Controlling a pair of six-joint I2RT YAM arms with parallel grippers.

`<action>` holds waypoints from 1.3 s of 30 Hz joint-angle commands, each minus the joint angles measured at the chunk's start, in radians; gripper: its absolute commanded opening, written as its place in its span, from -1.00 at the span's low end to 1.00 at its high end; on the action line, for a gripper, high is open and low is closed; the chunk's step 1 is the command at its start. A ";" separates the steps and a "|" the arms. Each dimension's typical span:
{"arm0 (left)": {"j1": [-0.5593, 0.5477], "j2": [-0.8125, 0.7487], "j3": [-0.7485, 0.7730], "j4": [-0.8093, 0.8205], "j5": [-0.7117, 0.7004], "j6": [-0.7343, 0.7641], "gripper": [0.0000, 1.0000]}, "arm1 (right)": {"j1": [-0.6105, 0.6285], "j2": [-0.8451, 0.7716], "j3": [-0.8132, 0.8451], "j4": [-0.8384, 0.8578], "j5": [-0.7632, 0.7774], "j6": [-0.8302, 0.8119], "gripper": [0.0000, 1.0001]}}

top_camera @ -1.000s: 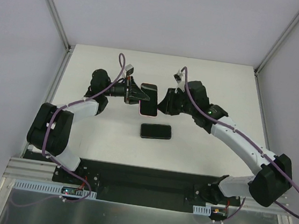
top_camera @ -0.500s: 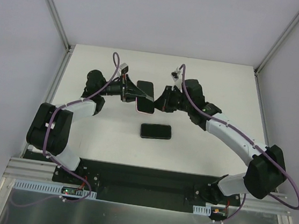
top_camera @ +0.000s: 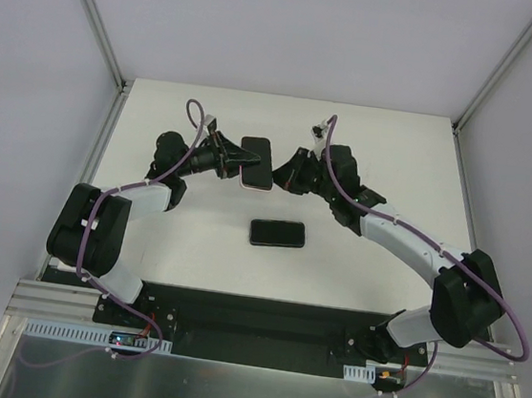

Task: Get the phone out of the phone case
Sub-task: Remove the phone case from the phone.

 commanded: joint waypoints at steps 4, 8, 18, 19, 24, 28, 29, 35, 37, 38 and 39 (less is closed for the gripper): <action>-0.113 -0.055 0.091 0.571 -0.219 -0.165 -1.00 | 0.188 0.113 -0.072 0.168 -0.223 0.138 -0.97; -0.113 -0.060 0.099 0.569 -0.213 -0.165 -1.00 | 0.189 0.125 -0.120 0.276 -0.250 0.179 -0.97; -0.113 -0.049 0.065 0.549 -0.134 -0.131 -1.00 | 0.188 -0.007 -0.139 0.175 -0.213 0.101 -0.97; -0.113 -0.046 0.068 0.552 -0.129 -0.130 -1.00 | 0.186 -0.020 -0.137 0.158 -0.205 0.093 -0.97; -0.105 -0.038 0.070 0.543 -0.078 -0.107 -1.00 | 0.184 -0.109 -0.126 0.008 -0.124 0.038 -0.83; -0.105 -0.046 0.075 0.497 -0.043 -0.053 -1.00 | 0.183 -0.160 -0.097 -0.101 -0.064 -0.005 -0.78; -0.105 -0.055 0.076 0.465 -0.035 -0.038 -1.00 | 0.181 -0.169 -0.091 -0.138 -0.053 -0.010 -0.77; -0.105 -0.136 0.102 0.255 0.026 0.119 -1.00 | 0.183 -0.244 -0.040 -0.294 0.077 -0.045 -0.21; -0.104 -0.167 0.111 0.195 0.040 0.180 -1.00 | 0.181 -0.278 -0.030 -0.340 0.108 -0.057 -0.03; -0.104 -0.176 0.114 0.175 0.044 0.197 -1.00 | 0.181 -0.287 -0.028 -0.351 0.134 -0.059 0.09; -0.104 -0.182 0.122 0.131 0.049 0.229 -1.00 | 0.180 -0.299 -0.030 -0.359 0.146 -0.059 0.16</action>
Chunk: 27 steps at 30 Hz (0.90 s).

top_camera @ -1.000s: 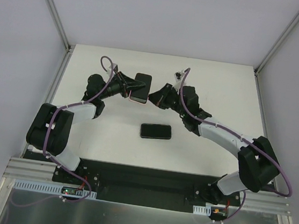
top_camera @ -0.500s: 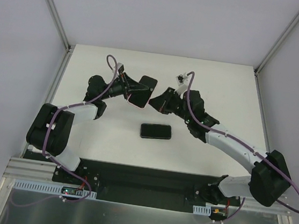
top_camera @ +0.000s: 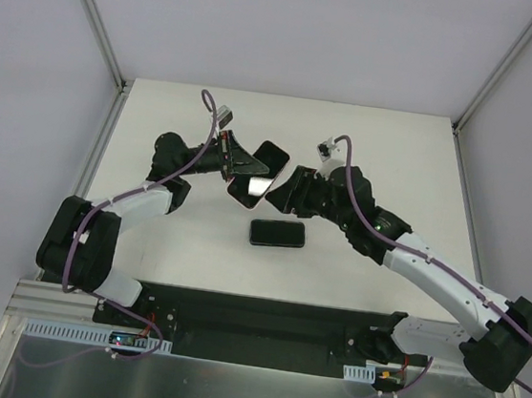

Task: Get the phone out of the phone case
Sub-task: Remove the phone case from the phone.

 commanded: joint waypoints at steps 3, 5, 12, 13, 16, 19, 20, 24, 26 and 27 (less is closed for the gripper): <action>-0.030 -0.132 0.112 -0.046 -0.029 0.159 -1.00 | 0.046 -0.084 0.031 -0.188 0.046 -0.037 0.19; -0.030 -0.142 0.118 -0.101 -0.019 0.196 -1.00 | 0.043 -0.122 0.032 -0.208 0.084 -0.037 0.22; -0.030 -0.176 0.132 -0.266 -0.011 0.328 -1.00 | 0.044 -0.190 0.103 -0.326 0.204 -0.089 0.24; -0.030 -0.171 0.133 -0.266 -0.009 0.328 -1.00 | 0.044 -0.193 0.106 -0.335 0.204 -0.092 0.24; -0.029 -0.168 0.135 -0.266 -0.016 0.322 -1.00 | 0.043 -0.196 0.097 -0.320 0.195 -0.090 0.24; -0.029 -0.170 0.136 -0.264 -0.031 0.316 -1.00 | 0.046 -0.214 0.046 -0.225 0.149 -0.058 0.24; -0.029 -0.170 0.135 -0.263 -0.037 0.313 -1.00 | 0.046 -0.216 0.031 -0.199 0.120 -0.047 0.25; -0.030 -0.173 0.126 -0.255 -0.081 0.280 -1.00 | 0.058 -0.194 0.000 -0.107 0.057 0.006 0.25; -0.029 -0.182 0.121 -0.255 -0.114 0.277 -1.00 | 0.066 -0.167 0.008 -0.073 0.048 0.019 0.25; -0.029 -0.187 0.112 -0.256 -0.126 0.273 -1.00 | 0.073 -0.156 0.015 -0.067 0.048 0.017 0.25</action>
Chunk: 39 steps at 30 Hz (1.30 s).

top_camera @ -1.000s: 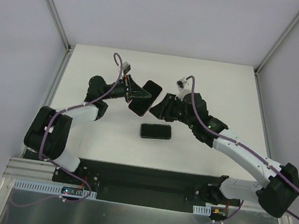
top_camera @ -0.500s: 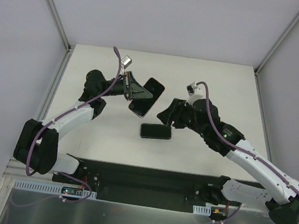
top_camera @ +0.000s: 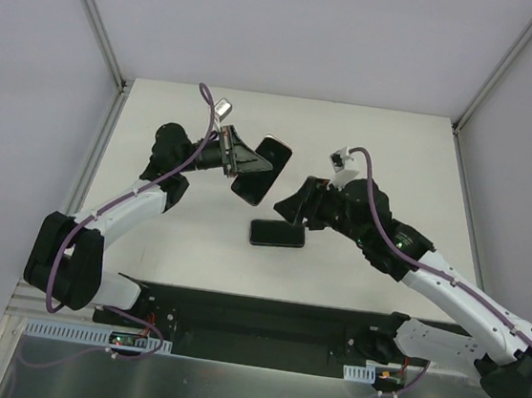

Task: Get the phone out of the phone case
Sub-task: Remove the phone case from the phone.

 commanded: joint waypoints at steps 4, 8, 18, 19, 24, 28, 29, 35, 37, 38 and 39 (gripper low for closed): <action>0.002 -0.080 0.005 0.063 -0.123 -0.033 -1.00 | 0.041 0.069 0.042 0.144 -0.051 0.035 0.25; 0.002 -0.097 -0.011 0.057 -0.157 -0.038 -1.00 | 0.039 0.083 0.049 0.157 -0.041 0.037 0.25; 0.005 -0.075 -0.009 0.107 -0.149 -0.079 -1.00 | 0.032 0.085 0.076 0.148 0.035 0.029 0.24; 0.005 -0.075 -0.012 0.113 -0.149 -0.082 -1.00 | 0.029 0.083 0.081 0.148 0.039 0.030 0.24; 0.011 -0.077 -0.017 0.121 -0.149 -0.093 -1.00 | 0.007 0.095 0.093 0.142 0.045 0.037 0.24; 0.014 -0.078 -0.011 0.124 -0.147 -0.096 -1.00 | -0.007 0.118 0.095 0.142 0.033 0.049 0.24; 0.014 -0.078 -0.008 0.124 -0.146 -0.100 -1.00 | -0.008 0.126 0.099 0.141 0.032 0.052 0.24; 0.019 -0.075 -0.008 0.121 -0.147 -0.099 -1.00 | -0.016 0.124 0.104 0.174 0.012 0.055 0.23; 0.023 -0.077 -0.011 0.121 -0.146 -0.099 -1.00 | -0.014 0.112 0.101 0.180 0.010 0.055 0.22; 0.025 -0.077 -0.014 0.121 -0.147 -0.100 -1.00 | -0.016 0.108 0.099 0.180 0.012 0.057 0.22; 0.025 -0.077 -0.015 0.121 -0.147 -0.100 -1.00 | -0.014 0.102 0.096 0.188 0.012 0.055 0.22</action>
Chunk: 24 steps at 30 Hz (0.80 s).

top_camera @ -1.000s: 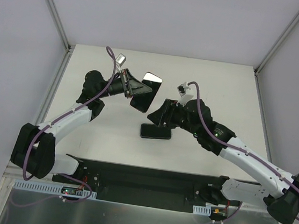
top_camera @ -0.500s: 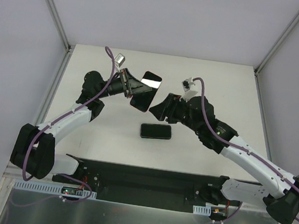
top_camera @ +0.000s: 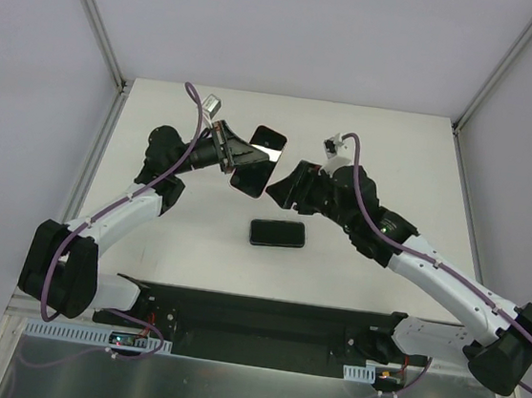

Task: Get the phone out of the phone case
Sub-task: Remove the phone case from the phone.

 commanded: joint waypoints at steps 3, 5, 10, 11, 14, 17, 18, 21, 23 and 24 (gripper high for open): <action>0.018 -0.026 0.011 0.100 -0.016 -0.017 -1.00 | -0.003 -0.038 0.048 0.068 -0.007 0.007 0.23; 0.018 -0.027 0.012 0.098 -0.018 -0.018 -1.00 | -0.003 -0.027 0.052 0.068 -0.005 0.007 0.23; 0.019 -0.030 0.008 0.087 -0.018 -0.009 -1.00 | -0.003 -0.017 0.054 0.078 -0.053 0.016 0.22; 0.022 -0.032 0.006 0.086 -0.019 -0.008 -1.00 | -0.003 -0.018 0.055 0.081 -0.053 0.016 0.22; 0.024 -0.027 0.001 0.089 -0.016 -0.011 -1.00 | -0.003 -0.029 0.055 0.084 -0.050 0.013 0.22; 0.022 -0.022 0.003 0.106 -0.015 -0.020 -1.00 | -0.003 -0.020 0.060 0.077 -0.047 0.007 0.22; 0.024 -0.022 0.004 0.106 -0.012 -0.020 -1.00 | -0.003 -0.014 0.060 0.078 -0.045 0.007 0.22; 0.025 -0.027 0.006 0.107 -0.013 -0.022 -1.00 | -0.002 0.008 0.065 0.078 -0.043 0.009 0.23; 0.025 -0.029 0.001 0.110 -0.015 -0.026 -1.00 | -0.003 0.014 0.063 0.078 -0.036 0.007 0.22; 0.025 -0.030 0.000 0.113 -0.016 -0.028 -1.00 | -0.003 0.019 0.060 0.078 -0.033 0.009 0.22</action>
